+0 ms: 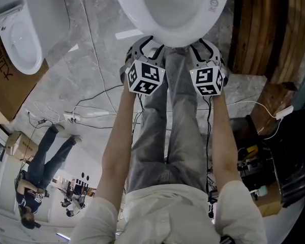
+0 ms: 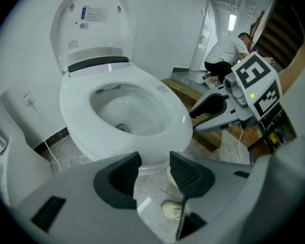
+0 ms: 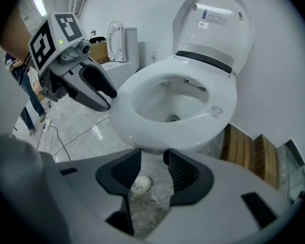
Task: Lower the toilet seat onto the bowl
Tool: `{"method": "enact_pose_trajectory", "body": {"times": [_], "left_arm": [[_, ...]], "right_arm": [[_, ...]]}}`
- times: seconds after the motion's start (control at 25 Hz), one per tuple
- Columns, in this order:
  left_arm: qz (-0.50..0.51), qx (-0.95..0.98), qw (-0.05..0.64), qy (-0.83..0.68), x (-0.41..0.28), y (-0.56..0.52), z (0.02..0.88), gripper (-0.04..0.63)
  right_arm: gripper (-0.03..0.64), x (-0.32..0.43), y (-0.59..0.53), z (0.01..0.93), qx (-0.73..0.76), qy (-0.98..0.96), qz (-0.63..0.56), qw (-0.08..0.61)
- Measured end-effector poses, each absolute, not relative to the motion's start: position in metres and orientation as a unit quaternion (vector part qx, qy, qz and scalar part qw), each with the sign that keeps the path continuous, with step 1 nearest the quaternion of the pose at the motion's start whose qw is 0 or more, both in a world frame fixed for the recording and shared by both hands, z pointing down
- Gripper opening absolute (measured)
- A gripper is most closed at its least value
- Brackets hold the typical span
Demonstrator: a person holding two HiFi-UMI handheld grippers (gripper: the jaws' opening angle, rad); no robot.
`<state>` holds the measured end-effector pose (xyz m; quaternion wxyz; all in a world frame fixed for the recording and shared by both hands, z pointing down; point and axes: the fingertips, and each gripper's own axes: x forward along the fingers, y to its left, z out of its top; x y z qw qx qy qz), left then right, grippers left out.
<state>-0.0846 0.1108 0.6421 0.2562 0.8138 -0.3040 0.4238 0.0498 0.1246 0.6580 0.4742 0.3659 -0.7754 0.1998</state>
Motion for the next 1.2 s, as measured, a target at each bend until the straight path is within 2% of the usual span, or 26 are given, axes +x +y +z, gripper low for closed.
{"method": "enact_pose_trajectory", "body": {"times": [0.16,0.28,0.6,0.84,1.2], "left_arm": [[0.42,0.814,0.256,-0.309,-0.086,0.109,0.638,0.201],[0.407,0.817,0.254,-0.321,-0.089,0.104,0.627,0.181],[0.323,0.841,0.218,-0.376,-0.094,0.075,0.559,0.015],[0.254,0.86,0.193,-0.399,-0.086,0.059,0.5,0.014],[0.227,0.864,0.182,-0.412,-0.081,0.049,0.477,0.014]], "right_arm": [[0.116,0.046,0.122,0.648,0.379,-0.778,0.198,0.46],[0.109,0.039,0.113,0.626,0.387,-0.788,0.188,0.44],[0.008,0.018,0.07,0.532,0.421,-0.831,0.138,0.336],[0.006,0.02,0.059,0.48,0.454,-0.837,0.121,0.28],[0.006,0.02,0.05,0.461,0.463,-0.839,0.112,0.263]]}}
